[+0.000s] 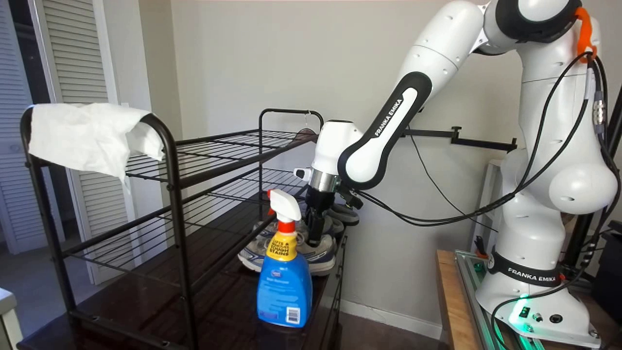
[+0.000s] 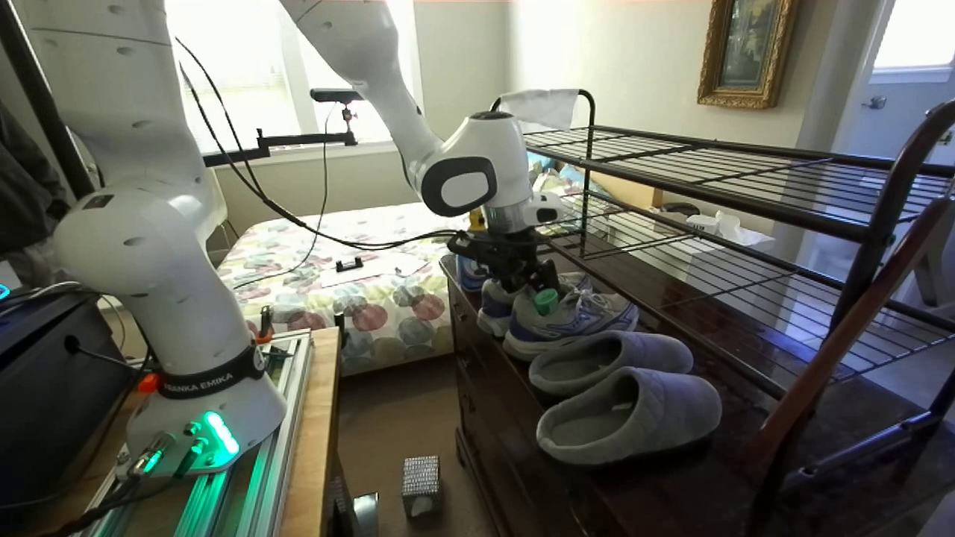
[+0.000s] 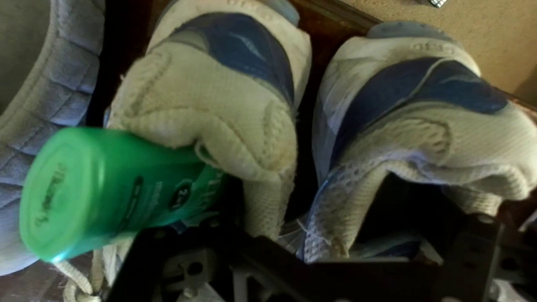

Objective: Put the pair of shoes on the left on the top rack, remove the green bottle from the right shoe and put it on the rack

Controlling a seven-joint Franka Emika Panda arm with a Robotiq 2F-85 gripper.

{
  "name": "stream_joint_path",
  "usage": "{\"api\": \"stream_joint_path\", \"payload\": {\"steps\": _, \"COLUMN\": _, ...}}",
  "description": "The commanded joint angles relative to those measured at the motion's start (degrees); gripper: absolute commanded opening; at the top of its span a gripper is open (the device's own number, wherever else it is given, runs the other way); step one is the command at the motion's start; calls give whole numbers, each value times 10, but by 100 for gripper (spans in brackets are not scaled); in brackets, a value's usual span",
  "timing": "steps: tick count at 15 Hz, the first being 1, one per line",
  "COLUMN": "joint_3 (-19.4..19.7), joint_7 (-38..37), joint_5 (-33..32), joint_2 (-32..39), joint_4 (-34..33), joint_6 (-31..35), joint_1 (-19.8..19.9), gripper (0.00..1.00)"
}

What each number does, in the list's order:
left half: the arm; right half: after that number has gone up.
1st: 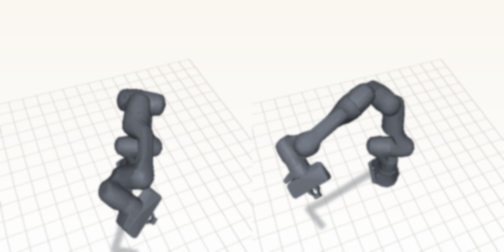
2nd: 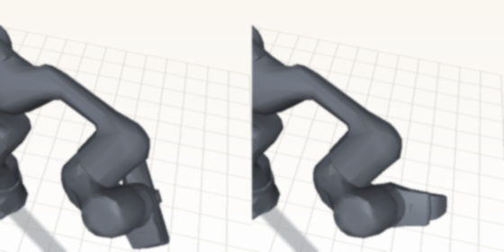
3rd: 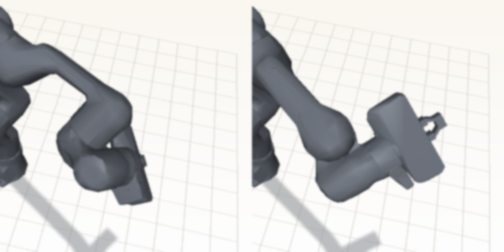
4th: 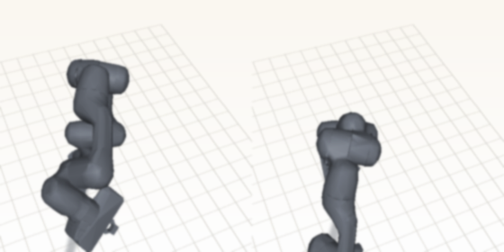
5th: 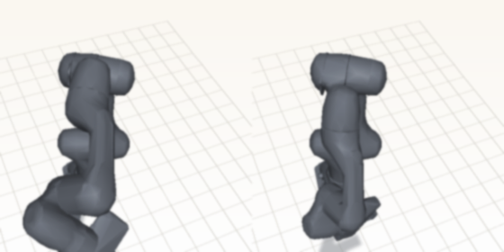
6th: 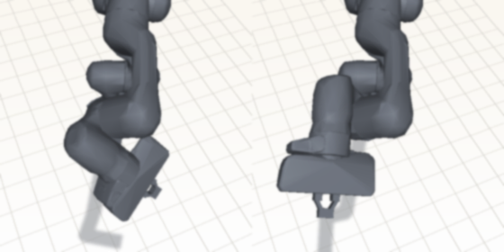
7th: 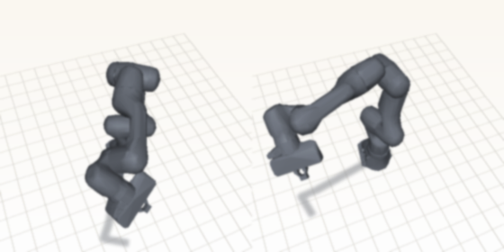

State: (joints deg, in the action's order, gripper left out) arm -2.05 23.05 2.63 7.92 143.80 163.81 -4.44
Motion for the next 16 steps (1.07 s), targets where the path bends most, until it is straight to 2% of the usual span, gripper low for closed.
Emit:
{"api": "stream_joint_path", "payload": {"steps": 1, "joint_3": -15, "joint_7": -23, "joint_5": -17, "joint_2": 25, "joint_4": -27, "joint_6": -28, "joint_1": 14, "gripper": 100}}
{"api": "stream_joint_path", "payload": {"steps": 2, "joint_3": -15, "joint_7": -27, "joint_5": -21, "joint_2": 27, "joint_4": -30, "joint_6": -31, "joint_1": 13, "gripper": 100}}
{"api": "stream_joint_path", "payload": {"steps": 3, "joint_3": -16, "joint_7": -29, "joint_5": -22, "joint_2": 28, "joint_4": -33, "joint_6": -35, "joint_1": 14, "gripper": 89}}
{"api": "stream_joint_path", "payload": {"steps": 4, "joint_3": -16, "joint_7": -30, "joint_5": -23, "joint_2": 28, "joint_4": -35, "joint_6": -40, "joint_1": 14, "gripper": 74}}
{"api": "stream_joint_path", "payload": {"steps": 11, "joint_3": -13, "joint_7": -40, "joint_5": -40, "joint_2": 25, "joint_4": -48, "joint_6": -65, "joint_1": 14, "gripper": 23}}
{"api": "stream_joint_path", "payload": {"steps": 14, "joint_3": -18, "joint_7": -30, "joint_5": -38, "joint_2": 22, "joint_4": -55, "joint_6": -95, "joint_1": 17, "gripper": 7}}
{"api": "stream_joint_path", "payload": {"steps": 15, "joint_3": -23, "joint_7": -17, "joint_5": -32, "joint_2": 17, "joint_4": -57, "joint_6": -120, "joint_1": 18, "gripper": 4}}
{"api": "stream_joint_path", "payload": {"steps": 16, "joint_3": -32, "joint_7": 9, "joint_5": -14, "joint_2": 8, "joint_4": -58, "joint_6": -148, "joint_1": 23, "gripper": 6}}
